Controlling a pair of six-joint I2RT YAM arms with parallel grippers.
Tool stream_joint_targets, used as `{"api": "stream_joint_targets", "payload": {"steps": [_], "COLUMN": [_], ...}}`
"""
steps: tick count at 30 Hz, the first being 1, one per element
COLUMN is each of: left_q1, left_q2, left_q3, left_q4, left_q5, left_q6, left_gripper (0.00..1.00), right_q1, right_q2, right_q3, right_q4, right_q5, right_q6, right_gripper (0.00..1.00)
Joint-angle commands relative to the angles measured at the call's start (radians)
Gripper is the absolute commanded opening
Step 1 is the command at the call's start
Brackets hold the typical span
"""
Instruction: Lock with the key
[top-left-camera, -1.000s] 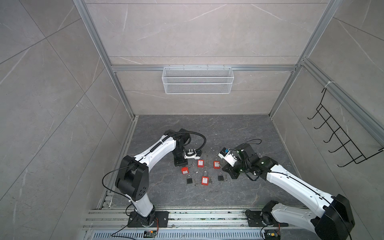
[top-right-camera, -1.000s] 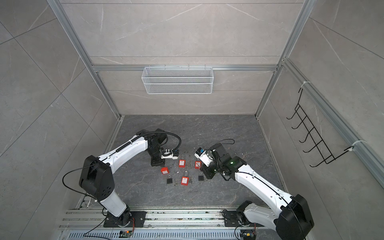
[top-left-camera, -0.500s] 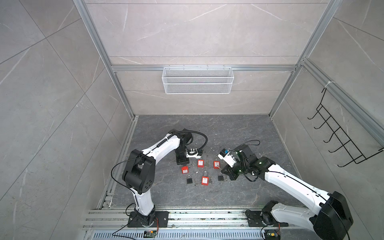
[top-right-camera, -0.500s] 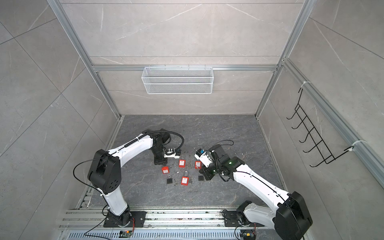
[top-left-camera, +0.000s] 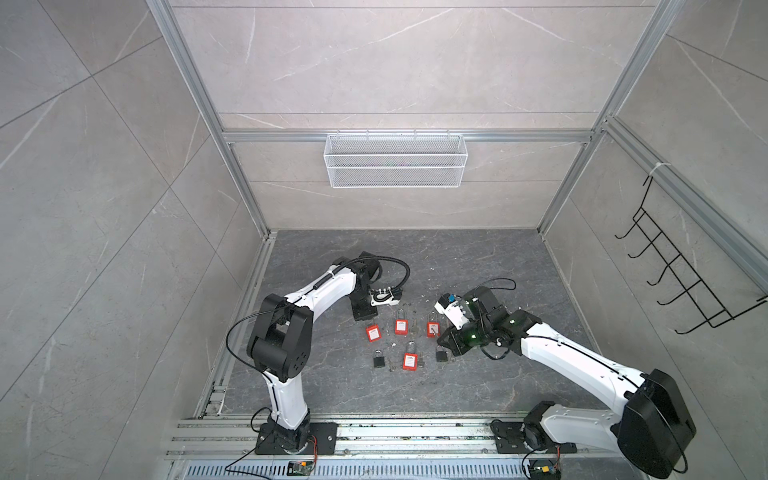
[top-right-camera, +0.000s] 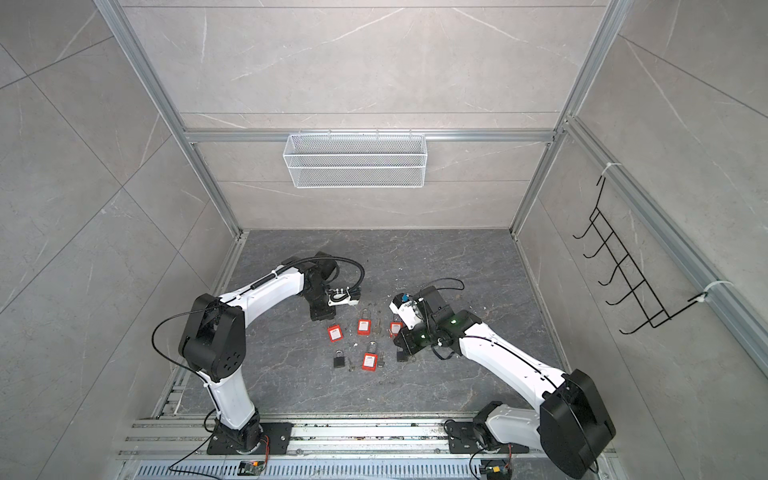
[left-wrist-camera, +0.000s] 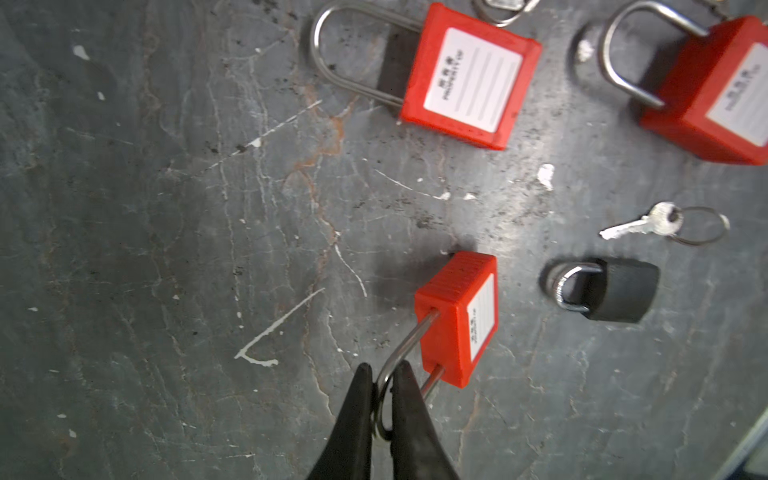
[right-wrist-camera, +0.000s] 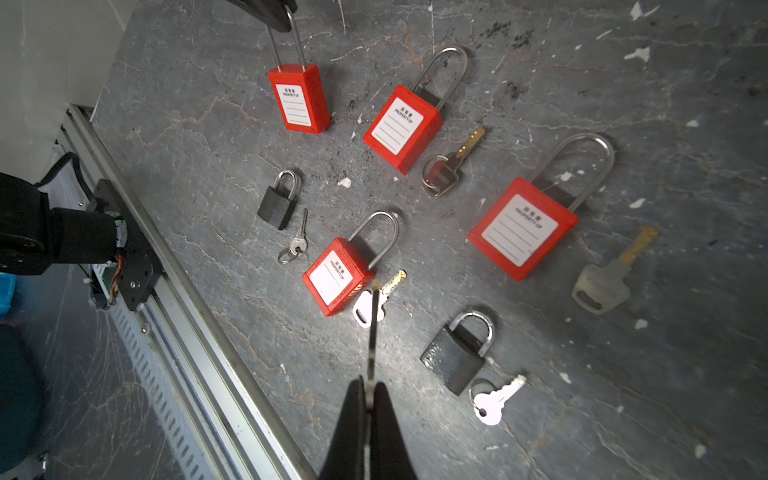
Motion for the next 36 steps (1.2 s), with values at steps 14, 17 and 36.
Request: {"api": "stream_joint_targets", "payload": {"steps": [14,17,36], "left_q1": [0.067,0.133,0.313], "left_q2": [-0.011,-0.087,-0.753], "left_q3": [0.000,-0.043,-0.603], "left_q4": [0.197,0.296,0.642], "left_q5": [0.067,0.144,0.219], "left_q6": [0.005,-0.098,-0.717], "left_gripper": [0.29,0.30,0.39], "right_q1": [0.161,0.183,0.200], "right_q2": [0.195,0.253,0.836], "right_q3": [0.180,0.236,0.804], "right_q4": [0.064,0.056,-0.245], "right_q5": [0.052,0.068,0.103], "right_q6": [0.263,0.298,0.292], "right_gripper": [0.00,0.00,0.00]}}
